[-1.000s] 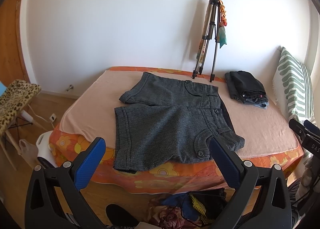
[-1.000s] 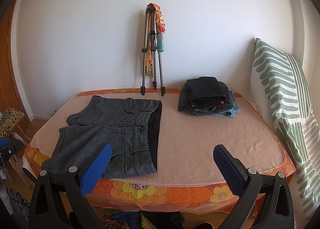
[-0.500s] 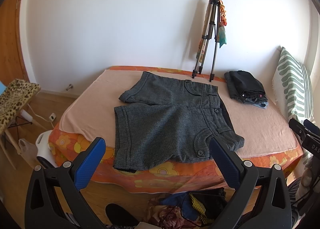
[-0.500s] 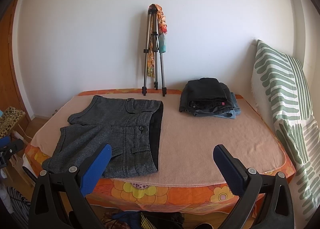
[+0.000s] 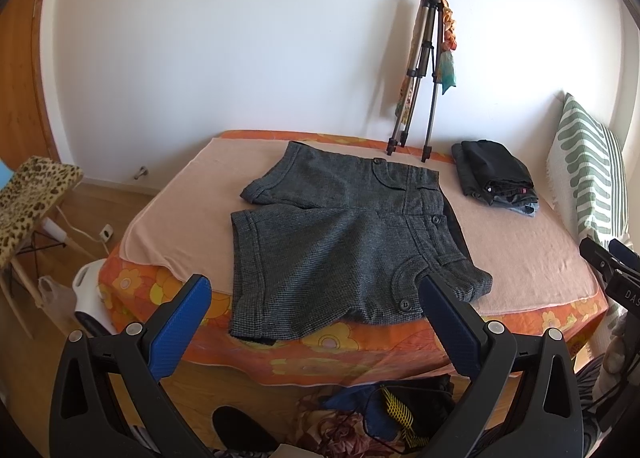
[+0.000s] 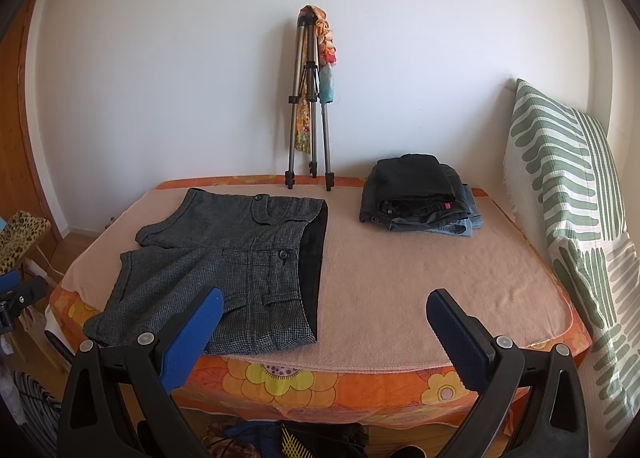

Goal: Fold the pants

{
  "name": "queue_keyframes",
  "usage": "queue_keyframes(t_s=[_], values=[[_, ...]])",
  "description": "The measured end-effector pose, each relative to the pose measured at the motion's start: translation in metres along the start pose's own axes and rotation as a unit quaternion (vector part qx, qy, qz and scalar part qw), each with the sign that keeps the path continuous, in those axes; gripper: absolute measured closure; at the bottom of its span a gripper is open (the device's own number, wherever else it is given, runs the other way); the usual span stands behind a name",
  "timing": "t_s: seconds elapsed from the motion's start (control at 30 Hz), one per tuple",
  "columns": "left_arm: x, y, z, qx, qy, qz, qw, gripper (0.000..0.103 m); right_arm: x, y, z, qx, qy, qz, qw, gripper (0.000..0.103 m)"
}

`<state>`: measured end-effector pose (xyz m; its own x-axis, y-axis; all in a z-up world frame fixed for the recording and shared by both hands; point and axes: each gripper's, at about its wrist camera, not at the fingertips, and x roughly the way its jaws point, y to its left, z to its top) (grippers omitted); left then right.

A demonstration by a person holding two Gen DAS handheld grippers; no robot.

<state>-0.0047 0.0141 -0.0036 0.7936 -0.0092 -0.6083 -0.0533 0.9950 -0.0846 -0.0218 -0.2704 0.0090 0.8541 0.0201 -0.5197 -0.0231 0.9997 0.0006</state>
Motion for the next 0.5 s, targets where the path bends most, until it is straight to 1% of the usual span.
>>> queue_keyframes(t_s=[0.27, 0.5], values=[[0.003, 0.0026, -0.0009, 0.003, 0.004, -0.001, 1.0, 0.0, 0.0032, 0.0005, -0.0005, -0.003, 0.003, 0.002, 1.0, 0.0], [0.006, 0.0072, -0.0042, 0.016, 0.008, 0.01, 0.9998, 0.0, 0.0089, -0.0001, -0.0052, -0.015, 0.006, 0.012, 1.0, 0.001]])
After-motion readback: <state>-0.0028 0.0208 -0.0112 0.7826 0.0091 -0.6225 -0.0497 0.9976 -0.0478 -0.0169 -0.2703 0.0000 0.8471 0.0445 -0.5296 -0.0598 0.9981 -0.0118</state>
